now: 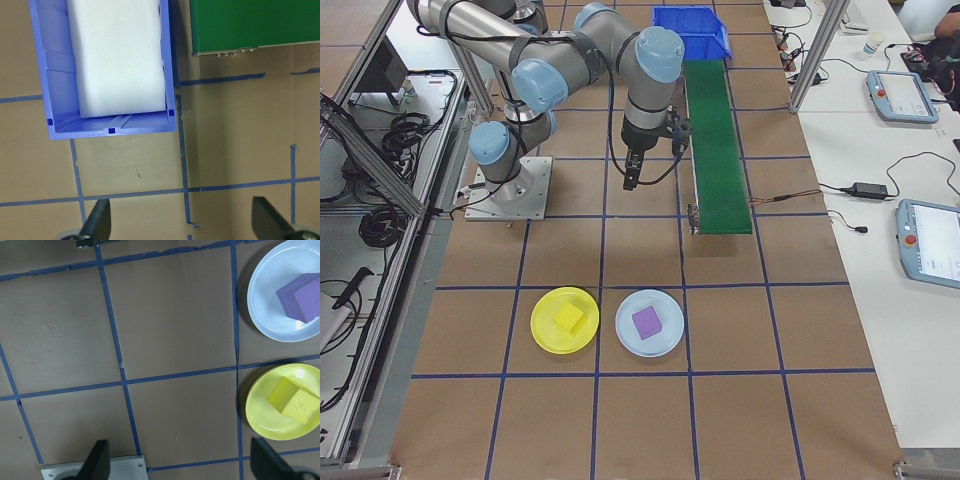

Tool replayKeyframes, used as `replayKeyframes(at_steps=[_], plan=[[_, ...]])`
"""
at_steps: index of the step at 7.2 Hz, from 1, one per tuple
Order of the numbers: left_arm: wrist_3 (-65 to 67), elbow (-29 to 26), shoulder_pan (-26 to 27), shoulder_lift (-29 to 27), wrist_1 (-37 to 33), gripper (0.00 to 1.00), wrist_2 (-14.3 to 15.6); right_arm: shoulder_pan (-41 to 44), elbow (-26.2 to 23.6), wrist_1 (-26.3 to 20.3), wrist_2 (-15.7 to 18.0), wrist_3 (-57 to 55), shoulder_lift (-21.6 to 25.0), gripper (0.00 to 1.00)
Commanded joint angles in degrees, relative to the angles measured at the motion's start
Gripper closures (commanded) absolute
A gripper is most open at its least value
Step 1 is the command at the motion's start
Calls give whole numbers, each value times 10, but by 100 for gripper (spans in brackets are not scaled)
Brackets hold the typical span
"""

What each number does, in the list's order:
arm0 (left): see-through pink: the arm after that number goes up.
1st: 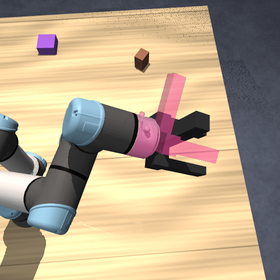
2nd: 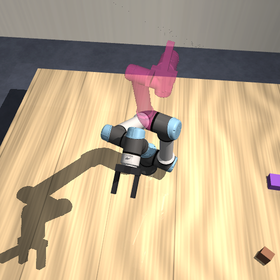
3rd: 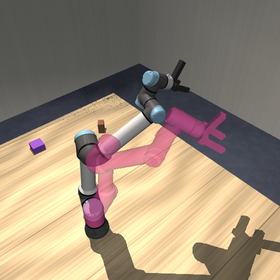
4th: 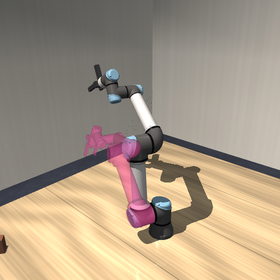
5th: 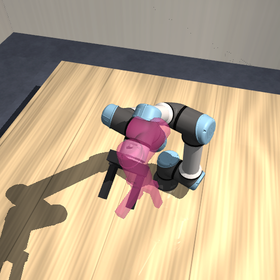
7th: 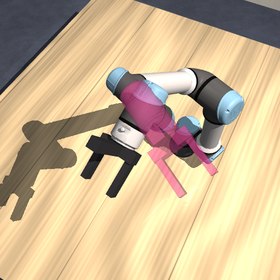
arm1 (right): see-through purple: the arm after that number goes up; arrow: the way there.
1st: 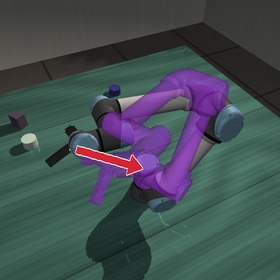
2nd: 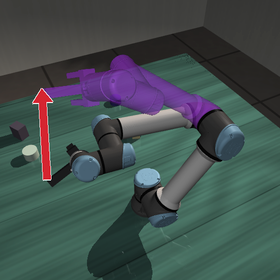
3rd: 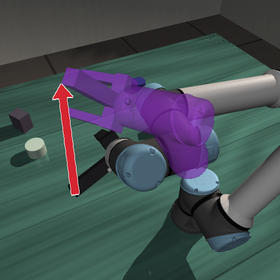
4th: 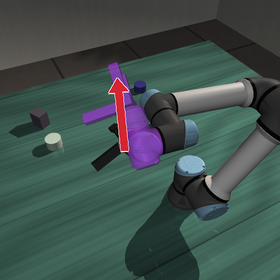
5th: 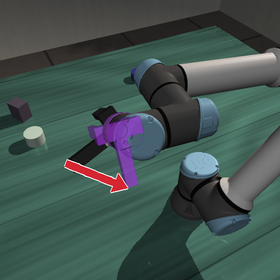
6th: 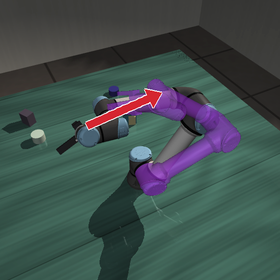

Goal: Move block left to right into plate

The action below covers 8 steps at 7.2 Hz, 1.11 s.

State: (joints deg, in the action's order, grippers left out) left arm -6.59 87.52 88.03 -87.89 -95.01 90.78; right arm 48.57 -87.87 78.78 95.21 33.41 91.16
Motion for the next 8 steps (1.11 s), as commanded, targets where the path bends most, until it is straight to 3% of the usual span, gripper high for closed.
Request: replayKeyframes(at_steps=[1,2,3,4,6,8], plan=[[0,1,0,1,0,0,0,15,-5,-2,-4,-9,9,0],[-1,2,-2,1,0,0,0,51,-5,16,-43,-44,6,0],[-3,-1,-6,0,0,0,-2,92,-5,76,-93,-57,3,0],[-3,2,-1,0,0,0,-2,155,-6,98,-124,-89,2,0],[-3,5,-3,1,0,0,0,317,-8,201,-122,-300,2,0],[-3,5,-2,1,0,0,-1,452,-28,239,-107,-470,1,0]])
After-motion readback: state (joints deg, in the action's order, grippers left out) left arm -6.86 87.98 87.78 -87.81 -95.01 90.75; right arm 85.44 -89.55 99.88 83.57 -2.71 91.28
